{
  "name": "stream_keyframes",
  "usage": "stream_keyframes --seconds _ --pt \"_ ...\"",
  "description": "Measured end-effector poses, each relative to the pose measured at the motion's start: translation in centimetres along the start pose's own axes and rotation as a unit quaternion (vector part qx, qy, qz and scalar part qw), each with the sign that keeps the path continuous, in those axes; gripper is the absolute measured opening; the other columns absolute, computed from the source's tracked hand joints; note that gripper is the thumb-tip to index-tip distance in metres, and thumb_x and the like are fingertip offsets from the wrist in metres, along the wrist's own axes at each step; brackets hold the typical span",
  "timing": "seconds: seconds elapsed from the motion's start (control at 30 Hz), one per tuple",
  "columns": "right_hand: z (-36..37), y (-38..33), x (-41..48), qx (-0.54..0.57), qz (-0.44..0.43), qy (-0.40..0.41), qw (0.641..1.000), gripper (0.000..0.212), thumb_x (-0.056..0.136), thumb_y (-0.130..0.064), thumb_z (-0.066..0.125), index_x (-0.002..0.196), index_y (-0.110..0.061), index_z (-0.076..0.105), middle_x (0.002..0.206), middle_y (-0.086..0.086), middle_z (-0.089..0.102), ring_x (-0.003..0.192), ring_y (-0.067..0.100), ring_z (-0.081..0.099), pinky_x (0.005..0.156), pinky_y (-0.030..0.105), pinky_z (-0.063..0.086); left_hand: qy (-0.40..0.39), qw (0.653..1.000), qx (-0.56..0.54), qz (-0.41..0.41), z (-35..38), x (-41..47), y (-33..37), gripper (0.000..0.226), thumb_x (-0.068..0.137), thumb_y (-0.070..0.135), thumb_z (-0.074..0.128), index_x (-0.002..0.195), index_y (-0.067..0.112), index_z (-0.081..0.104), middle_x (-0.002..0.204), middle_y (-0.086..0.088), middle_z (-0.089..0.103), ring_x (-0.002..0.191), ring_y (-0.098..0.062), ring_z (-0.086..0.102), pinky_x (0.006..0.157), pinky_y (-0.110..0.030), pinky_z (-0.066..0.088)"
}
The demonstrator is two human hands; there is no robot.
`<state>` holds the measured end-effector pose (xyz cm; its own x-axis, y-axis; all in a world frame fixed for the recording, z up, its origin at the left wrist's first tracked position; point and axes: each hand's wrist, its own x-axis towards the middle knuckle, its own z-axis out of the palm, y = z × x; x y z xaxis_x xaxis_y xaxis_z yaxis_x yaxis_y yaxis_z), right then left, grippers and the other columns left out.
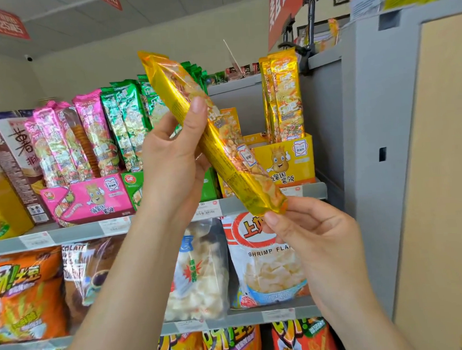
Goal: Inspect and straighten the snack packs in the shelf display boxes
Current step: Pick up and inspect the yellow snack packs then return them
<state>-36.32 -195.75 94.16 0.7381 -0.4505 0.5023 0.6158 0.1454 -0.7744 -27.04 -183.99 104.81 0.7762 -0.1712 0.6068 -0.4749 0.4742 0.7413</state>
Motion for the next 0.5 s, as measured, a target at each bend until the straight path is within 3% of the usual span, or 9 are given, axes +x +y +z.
stream_keyframes --seconds 0.13,0.23,0.37,0.5 --pt "-0.2 0.3 -0.1 -0.034 -0.039 0.058 0.997 0.015 0.064 -0.02 0.082 0.078 -0.022 0.077 0.073 -0.001 0.076 0.068 0.015 0.073 0.061 0.02 0.057 -0.042 0.995 0.091 0.001 0.5 -0.2 -0.1 0.022 0.09 0.039 0.062 0.099 0.019 0.065 0.087 0.002 0.072 0.08 -0.01 0.067 0.067 -0.027 0.056" --pt "-0.7 0.7 0.2 -0.138 -0.096 0.095 0.981 0.027 0.071 -0.002 0.082 0.074 -0.026 0.072 0.068 -0.009 0.072 0.062 0.008 0.068 0.059 0.017 0.054 -0.092 0.97 0.226 0.014 1.0 -0.4 -0.2 0.03 0.079 0.047 0.071 0.096 0.023 0.065 0.078 0.013 0.069 0.075 -0.004 0.066 0.064 -0.03 0.059" --pt "-1.0 0.2 0.6 -0.24 -0.189 0.055 0.951 0.015 0.074 -0.015 0.081 0.073 -0.023 0.069 0.078 -0.016 0.069 0.07 -0.001 0.066 0.058 0.008 0.049 -0.136 0.956 0.26 -0.025 1.4 0.0 -0.5 0.052 0.069 0.046 0.078 0.111 0.022 0.06 0.084 0.008 0.075 0.075 -0.009 0.072 0.061 -0.026 0.058" --pt "-1.7 -1.1 2.0 -0.262 -0.224 -0.002 0.939 0.016 0.08 -0.015 0.069 0.083 -0.031 0.065 0.084 -0.014 0.065 0.076 0.002 0.063 0.063 0.009 0.047 -0.126 0.957 0.259 -0.022 1.7 1.2 -0.2 0.032 0.083 0.041 0.072 0.108 0.025 0.063 0.086 0.005 0.075 0.074 -0.013 0.07 0.06 -0.033 0.053"
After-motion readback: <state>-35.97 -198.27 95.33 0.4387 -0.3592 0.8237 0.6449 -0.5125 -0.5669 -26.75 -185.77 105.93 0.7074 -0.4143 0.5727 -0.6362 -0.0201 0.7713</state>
